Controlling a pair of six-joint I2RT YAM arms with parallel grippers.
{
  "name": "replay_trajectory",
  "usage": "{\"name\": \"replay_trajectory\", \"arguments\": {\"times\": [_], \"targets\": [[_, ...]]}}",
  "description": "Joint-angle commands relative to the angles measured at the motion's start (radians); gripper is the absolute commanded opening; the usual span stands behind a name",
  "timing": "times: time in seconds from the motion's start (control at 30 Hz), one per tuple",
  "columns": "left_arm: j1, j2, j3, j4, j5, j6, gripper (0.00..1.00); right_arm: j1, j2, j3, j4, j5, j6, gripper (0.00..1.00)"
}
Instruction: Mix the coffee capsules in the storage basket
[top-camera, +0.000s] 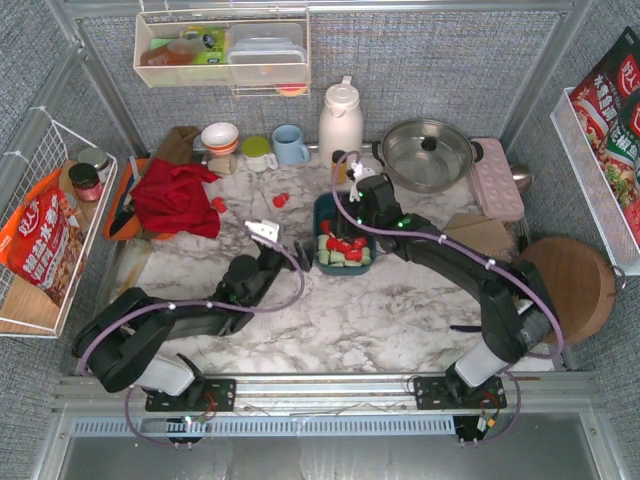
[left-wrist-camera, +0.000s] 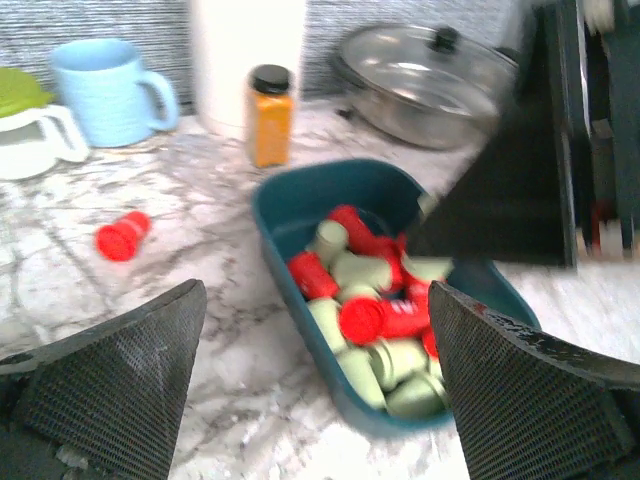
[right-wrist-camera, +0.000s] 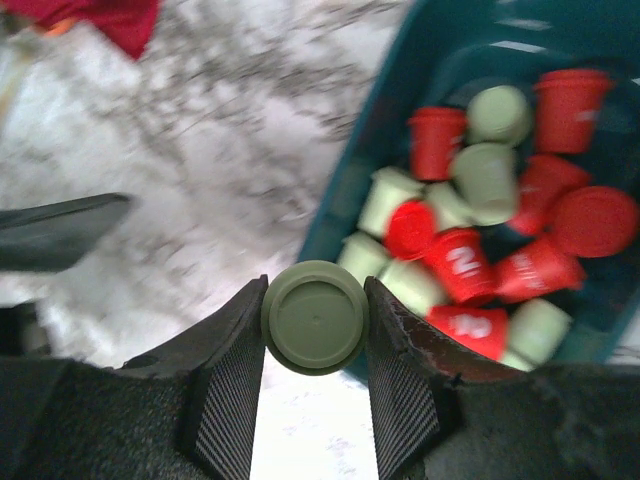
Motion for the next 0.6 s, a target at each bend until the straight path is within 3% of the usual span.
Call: {"name": "replay_trajectory", "arguments": {"times": [0.0,0.1,0.23,0.57], "targets": [[0.048,-0.019,0.169,-0.409,-0.218,-0.132,0.99,0.000,0.077,0.062,-0.015,0.198,-0.094,0.44],[0.107,0.028,0.261,-0.570,-0.236,-0.185,0.99,0.000,0.140,0.109,-0.040,0.234,-0.127,0.55],[0.227,0.121,0.379,-0.700,-0.138,-0.238,0.99,-0.001,0.198,0.151,-0.050,0.253,-0.158,0.64],[0.391,0.455,0.772,-0.946,0.072,-0.099,0.98,-0.028,0.192,0.156,-0.048,0.197,-0.191,0.68]]}}
